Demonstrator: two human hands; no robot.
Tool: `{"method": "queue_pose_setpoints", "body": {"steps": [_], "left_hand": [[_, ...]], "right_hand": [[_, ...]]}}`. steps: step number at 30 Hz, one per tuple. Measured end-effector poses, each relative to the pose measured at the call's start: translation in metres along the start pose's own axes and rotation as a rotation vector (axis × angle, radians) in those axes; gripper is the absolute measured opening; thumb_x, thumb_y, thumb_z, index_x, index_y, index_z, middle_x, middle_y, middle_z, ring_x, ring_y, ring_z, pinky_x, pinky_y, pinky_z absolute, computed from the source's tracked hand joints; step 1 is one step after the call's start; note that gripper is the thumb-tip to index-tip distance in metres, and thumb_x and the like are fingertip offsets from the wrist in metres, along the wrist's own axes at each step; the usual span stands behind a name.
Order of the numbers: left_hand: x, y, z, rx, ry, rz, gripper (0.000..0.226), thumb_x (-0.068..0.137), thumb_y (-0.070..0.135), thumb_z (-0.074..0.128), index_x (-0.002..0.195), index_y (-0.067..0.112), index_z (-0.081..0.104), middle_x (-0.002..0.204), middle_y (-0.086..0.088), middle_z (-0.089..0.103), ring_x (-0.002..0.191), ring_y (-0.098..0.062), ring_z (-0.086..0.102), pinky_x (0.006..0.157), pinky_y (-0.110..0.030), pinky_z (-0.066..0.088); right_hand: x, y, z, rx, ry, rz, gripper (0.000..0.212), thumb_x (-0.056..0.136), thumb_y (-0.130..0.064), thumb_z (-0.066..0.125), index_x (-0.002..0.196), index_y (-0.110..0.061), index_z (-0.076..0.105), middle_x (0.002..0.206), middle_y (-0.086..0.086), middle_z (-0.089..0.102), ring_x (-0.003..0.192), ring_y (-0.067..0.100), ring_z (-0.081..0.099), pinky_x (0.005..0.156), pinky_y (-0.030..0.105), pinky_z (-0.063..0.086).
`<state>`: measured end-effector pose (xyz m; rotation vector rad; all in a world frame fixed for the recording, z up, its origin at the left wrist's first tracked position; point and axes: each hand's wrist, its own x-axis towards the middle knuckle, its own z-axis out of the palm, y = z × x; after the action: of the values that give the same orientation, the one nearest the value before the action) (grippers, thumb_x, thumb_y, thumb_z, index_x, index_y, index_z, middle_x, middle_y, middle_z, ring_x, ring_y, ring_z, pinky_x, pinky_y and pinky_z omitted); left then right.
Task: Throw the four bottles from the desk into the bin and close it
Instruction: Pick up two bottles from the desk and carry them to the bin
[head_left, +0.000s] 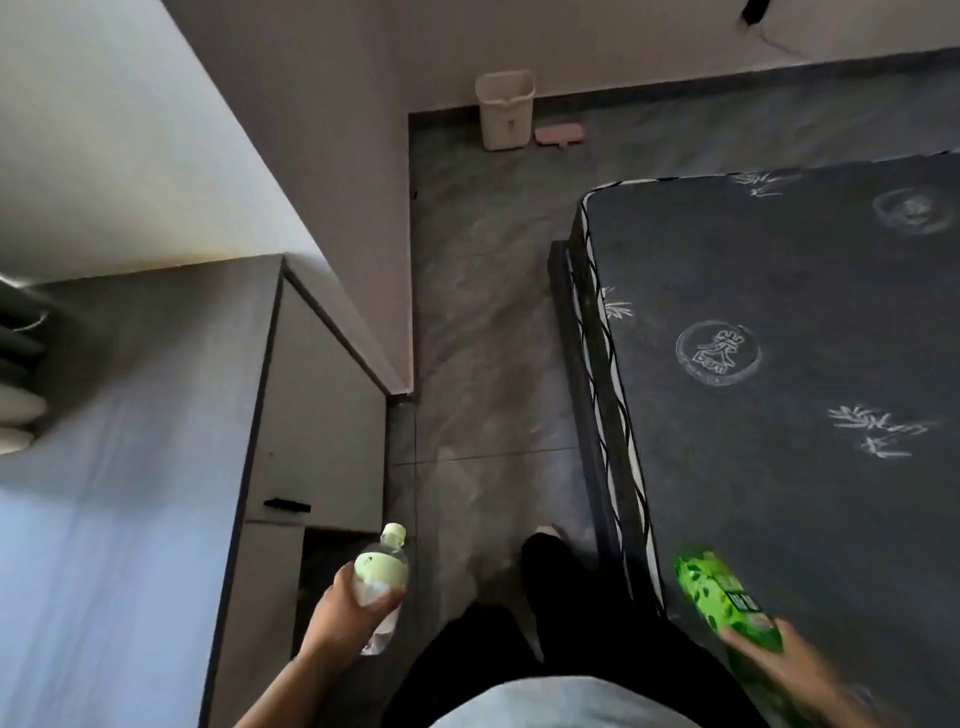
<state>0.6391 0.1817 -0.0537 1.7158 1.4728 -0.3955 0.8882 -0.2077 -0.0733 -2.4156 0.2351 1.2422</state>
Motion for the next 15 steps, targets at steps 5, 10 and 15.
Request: {"method": "queue_pose_setpoints", "body": {"steps": [5, 10, 15], "left_hand": [[0.02, 0.034, 0.001, -0.045, -0.012, -0.108, 0.069, 0.067, 0.042, 0.075, 0.123, 0.013, 0.049, 0.108, -0.011, 0.064, 0.097, -0.03, 0.058, 0.075, -0.032, 0.042], [0.049, 0.07, -0.015, -0.087, -0.055, -0.129, 0.063, 0.062, 0.044, 0.075, 0.117, 0.019, 0.056, 0.115, -0.011, 0.065, 0.104, -0.028, 0.059, 0.091, -0.037, 0.046], [0.112, 0.121, -0.038, -0.046, -0.024, -0.15, 0.073, 0.068, 0.035, 0.078, 0.128, 0.009, 0.046, 0.129, -0.018, 0.055, 0.119, -0.033, 0.051, 0.098, -0.038, 0.041]], "right_hand": [[0.033, -0.105, -0.048, 0.0, 0.054, -0.055, 0.046, 0.069, -0.044, 0.075, 0.09, -0.005, 0.063, 0.099, 0.02, 0.069, 0.1, 0.035, 0.064, 0.078, 0.037, 0.044], [0.067, -0.192, -0.076, 0.014, 0.038, -0.104, 0.045, 0.073, -0.043, 0.073, 0.099, -0.01, 0.058, 0.102, 0.017, 0.067, 0.091, 0.029, 0.063, 0.085, 0.039, 0.048], [0.107, -0.252, -0.085, 0.033, -0.021, -0.103, 0.04, 0.077, -0.038, 0.072, 0.102, -0.007, 0.063, 0.095, 0.017, 0.071, 0.088, 0.031, 0.067, 0.086, 0.044, 0.053]]}}
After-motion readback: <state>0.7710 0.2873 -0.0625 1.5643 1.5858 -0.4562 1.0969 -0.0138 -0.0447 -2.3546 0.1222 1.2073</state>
